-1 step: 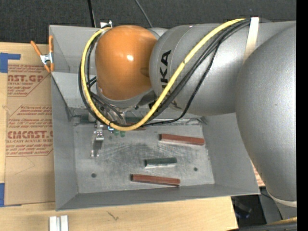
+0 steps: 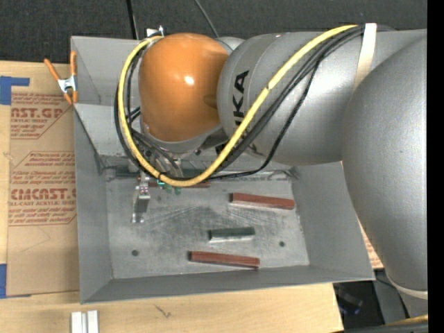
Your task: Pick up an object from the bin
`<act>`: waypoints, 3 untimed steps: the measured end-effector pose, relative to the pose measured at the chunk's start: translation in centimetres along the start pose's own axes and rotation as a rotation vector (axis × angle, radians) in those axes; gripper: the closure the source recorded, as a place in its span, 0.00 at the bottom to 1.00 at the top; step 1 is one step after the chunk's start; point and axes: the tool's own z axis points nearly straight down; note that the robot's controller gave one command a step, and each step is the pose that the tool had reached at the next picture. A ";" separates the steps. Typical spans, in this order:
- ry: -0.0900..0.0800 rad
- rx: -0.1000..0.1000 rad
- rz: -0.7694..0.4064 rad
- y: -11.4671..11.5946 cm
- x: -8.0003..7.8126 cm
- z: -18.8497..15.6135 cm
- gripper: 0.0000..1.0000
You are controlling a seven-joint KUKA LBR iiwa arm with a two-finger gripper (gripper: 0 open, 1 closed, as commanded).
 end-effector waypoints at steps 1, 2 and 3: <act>0.001 -0.001 -0.072 -4.0 -2.1 -1.0 0.00; -0.001 0.000 -0.271 -7.5 -2.0 14.5 1.00; 0.000 0.000 -0.271 -7.5 -1.9 14.6 0.00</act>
Offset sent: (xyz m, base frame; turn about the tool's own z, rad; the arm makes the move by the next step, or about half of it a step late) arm 0.0197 -0.0759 -0.1452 -0.2707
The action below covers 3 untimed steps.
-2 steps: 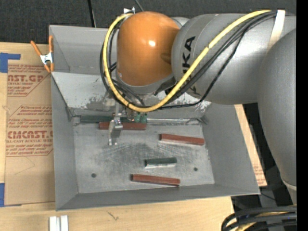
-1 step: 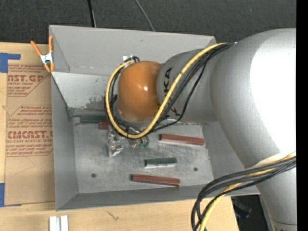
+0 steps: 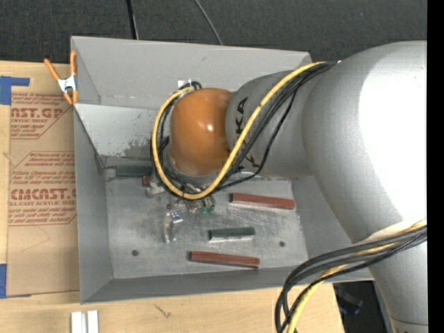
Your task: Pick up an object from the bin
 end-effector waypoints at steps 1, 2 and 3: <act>0.000 0.000 0.000 0.0 0.0 0.0 0.00; 0.006 -0.001 -0.026 -3.2 1.8 -3.7 0.00; -0.010 0.005 -0.100 -5.4 2.1 -4.6 0.00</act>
Offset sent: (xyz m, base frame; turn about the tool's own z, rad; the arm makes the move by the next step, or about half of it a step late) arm -0.0093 -0.0581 0.0619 -0.0320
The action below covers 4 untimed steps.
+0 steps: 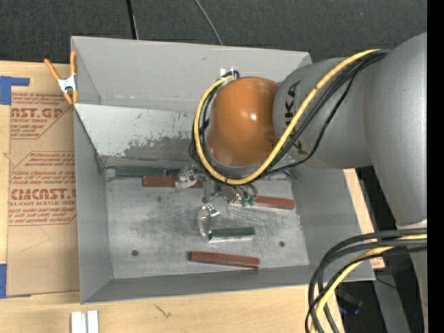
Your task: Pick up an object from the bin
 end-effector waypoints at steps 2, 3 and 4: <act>0.012 -0.007 -0.184 -1.3 7.8 3.7 1.00; 0.011 -0.007 -0.184 -1.3 7.8 3.7 1.00; 0.011 -0.006 -0.194 -1.6 5.7 0.4 1.00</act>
Offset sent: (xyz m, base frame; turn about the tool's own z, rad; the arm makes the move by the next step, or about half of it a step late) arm -0.0672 -0.0414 -0.0374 -0.1844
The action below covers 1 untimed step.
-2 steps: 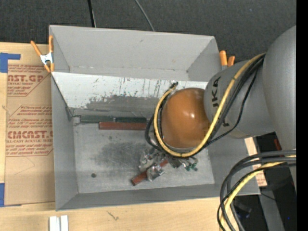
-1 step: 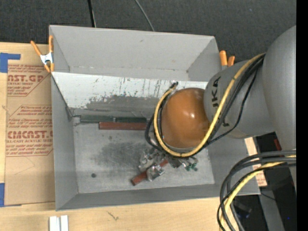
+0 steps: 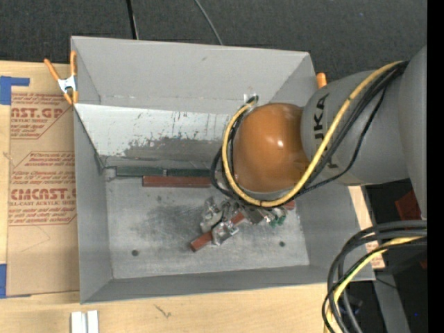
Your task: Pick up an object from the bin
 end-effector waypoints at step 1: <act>0.000 0.000 0.001 1.0 1.1 -4.0 1.00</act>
Offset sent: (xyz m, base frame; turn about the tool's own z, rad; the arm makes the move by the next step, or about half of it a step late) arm -0.0004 -0.0084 0.1071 -0.0321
